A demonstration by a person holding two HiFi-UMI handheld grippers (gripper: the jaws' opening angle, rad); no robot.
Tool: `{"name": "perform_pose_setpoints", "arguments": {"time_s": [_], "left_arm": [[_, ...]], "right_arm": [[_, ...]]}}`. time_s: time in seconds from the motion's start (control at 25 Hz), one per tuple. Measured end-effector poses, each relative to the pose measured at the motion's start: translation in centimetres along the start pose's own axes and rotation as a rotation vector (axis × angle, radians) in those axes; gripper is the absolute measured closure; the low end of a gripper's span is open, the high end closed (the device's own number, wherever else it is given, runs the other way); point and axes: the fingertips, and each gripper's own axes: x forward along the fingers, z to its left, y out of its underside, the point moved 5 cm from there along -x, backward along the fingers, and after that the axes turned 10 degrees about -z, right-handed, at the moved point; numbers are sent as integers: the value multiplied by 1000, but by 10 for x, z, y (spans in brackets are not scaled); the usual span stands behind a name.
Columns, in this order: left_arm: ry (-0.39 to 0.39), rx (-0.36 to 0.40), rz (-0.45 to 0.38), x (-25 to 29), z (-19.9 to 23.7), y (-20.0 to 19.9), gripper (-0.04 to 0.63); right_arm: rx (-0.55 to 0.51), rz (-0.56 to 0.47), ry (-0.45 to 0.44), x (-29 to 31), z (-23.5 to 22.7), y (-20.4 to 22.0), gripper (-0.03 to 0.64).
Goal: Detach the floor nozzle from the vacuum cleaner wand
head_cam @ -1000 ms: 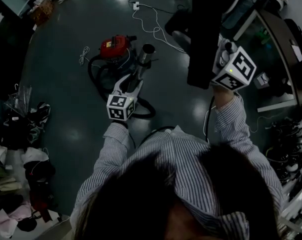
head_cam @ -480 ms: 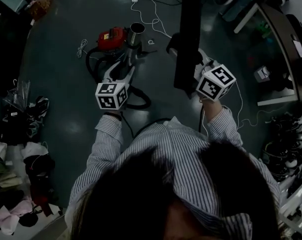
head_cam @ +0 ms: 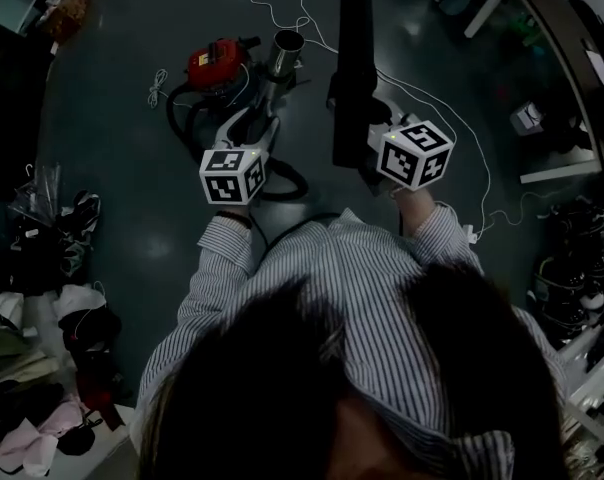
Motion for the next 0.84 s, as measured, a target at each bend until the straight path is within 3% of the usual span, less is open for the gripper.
{"name": "perform_pose_setpoints", "arguments": {"time_s": [0.84], "left_arm": [[18,-22,12,-10,-8,26,397]], "right_arm": [[-75,43,15,-16,-7,-7,456]]}}
